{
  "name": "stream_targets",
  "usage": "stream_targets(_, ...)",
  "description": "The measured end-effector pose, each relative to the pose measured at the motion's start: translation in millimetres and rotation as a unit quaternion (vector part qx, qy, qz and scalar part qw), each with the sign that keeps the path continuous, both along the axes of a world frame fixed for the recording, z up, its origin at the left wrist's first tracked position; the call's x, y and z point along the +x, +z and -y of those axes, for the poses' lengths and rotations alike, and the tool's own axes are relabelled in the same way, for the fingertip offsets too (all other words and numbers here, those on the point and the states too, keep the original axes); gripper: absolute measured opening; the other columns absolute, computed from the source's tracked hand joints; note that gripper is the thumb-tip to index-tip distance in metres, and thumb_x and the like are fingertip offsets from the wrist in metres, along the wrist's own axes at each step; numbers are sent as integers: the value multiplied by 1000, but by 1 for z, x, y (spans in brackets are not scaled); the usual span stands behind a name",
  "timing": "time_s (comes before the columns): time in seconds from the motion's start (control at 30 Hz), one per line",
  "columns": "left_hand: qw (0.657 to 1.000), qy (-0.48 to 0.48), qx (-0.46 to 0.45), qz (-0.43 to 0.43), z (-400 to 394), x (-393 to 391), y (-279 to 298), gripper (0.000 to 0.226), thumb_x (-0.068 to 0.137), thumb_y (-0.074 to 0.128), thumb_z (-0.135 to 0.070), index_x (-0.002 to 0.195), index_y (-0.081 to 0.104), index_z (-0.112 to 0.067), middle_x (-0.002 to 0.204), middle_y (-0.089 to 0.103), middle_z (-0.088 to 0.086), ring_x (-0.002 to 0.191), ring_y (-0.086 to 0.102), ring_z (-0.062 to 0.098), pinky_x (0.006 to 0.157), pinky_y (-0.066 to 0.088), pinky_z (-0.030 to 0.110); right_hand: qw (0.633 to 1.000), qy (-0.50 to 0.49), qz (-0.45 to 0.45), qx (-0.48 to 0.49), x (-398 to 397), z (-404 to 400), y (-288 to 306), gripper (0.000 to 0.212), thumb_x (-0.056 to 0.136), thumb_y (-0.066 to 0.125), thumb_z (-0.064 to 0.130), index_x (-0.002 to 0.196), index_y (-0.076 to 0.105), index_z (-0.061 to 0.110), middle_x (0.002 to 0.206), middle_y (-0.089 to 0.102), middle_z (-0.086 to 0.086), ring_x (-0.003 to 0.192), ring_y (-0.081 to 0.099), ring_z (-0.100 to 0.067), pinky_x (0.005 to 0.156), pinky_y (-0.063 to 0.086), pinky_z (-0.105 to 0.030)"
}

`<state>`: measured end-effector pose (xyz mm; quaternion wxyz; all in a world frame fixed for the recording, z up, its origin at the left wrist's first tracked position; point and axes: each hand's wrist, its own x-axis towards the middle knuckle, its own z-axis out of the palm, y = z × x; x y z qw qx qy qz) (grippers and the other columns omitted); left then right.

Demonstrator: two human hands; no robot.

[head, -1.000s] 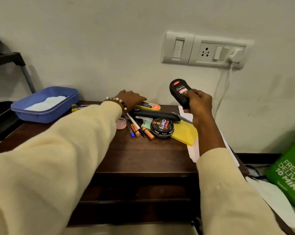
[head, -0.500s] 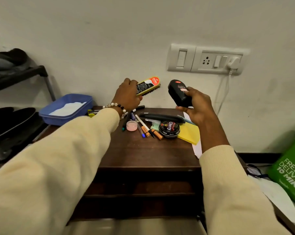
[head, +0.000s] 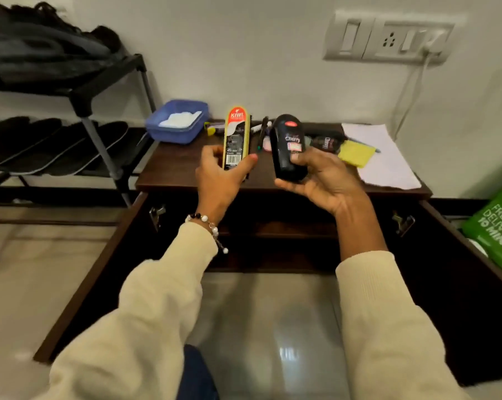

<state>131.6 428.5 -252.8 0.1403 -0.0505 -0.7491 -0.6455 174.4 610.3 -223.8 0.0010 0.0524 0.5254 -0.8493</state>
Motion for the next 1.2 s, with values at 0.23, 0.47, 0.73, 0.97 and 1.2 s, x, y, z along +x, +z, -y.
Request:
stream_targets(0.23, 994, 85, -64, -3, 35, 72, -100, 44, 75, 80, -26, 99, 45, -17, 79, 59, -11, 67, 61, -1, 55, 43, 7, 983, 146, 100, 46, 30, 26, -78, 56, 78, 52, -19, 125, 52, 10, 110, 59, -24, 99, 59, -48, 77, 52, -62)
stream_targets(0.47, 971, 105, -146, 158, 48, 69, -143, 49, 79, 75, -32, 113, 48, -8, 95, 62, 4, 73, 59, 14, 50, 41, 14, 976, 73, 203, 32, 18, 52, -118, 44, 81, 56, -13, 119, 53, 9, 117, 57, -21, 104, 59, -41, 70, 56, -57)
stream_targets(0.73, 953, 147, -138, 225, 52, 9, -145, 51, 86, 69, -25, 121, 43, 0, 119, 57, 20, 106, 60, 35, 79, 51, 37, 980, -65, 185, 23, -31, 89, -138, 50, 87, 60, -3, 134, 45, 7, 119, 56, -12, 102, 58, -28, 64, 58, -44)
stream_targets(0.97, 942, 103, -228, 225, 56, -49, -151, 59, 94, 60, -22, 138, 31, 5, 138, 39, 25, 124, 45, 39, 91, 42, 37, 976, -81, 169, 109, -82, 135, -174, 59, 91, 60, 7, 143, 31, 3, 140, 41, -11, 97, 61, -24, 78, 58, -41)
stream_targets(1.2, 906, 57, -351, 228, 62, -67, -160, 63, 92, 60, -15, 139, 24, 7, 144, 17, 30, 119, 46, 45, 95, 44, 39, 936, -93, 133, 314, -108, 144, -204, 57, 88, 64, 33, 134, 46, 4, 135, 46, -15, 104, 62, -33, 52, 57, -25)
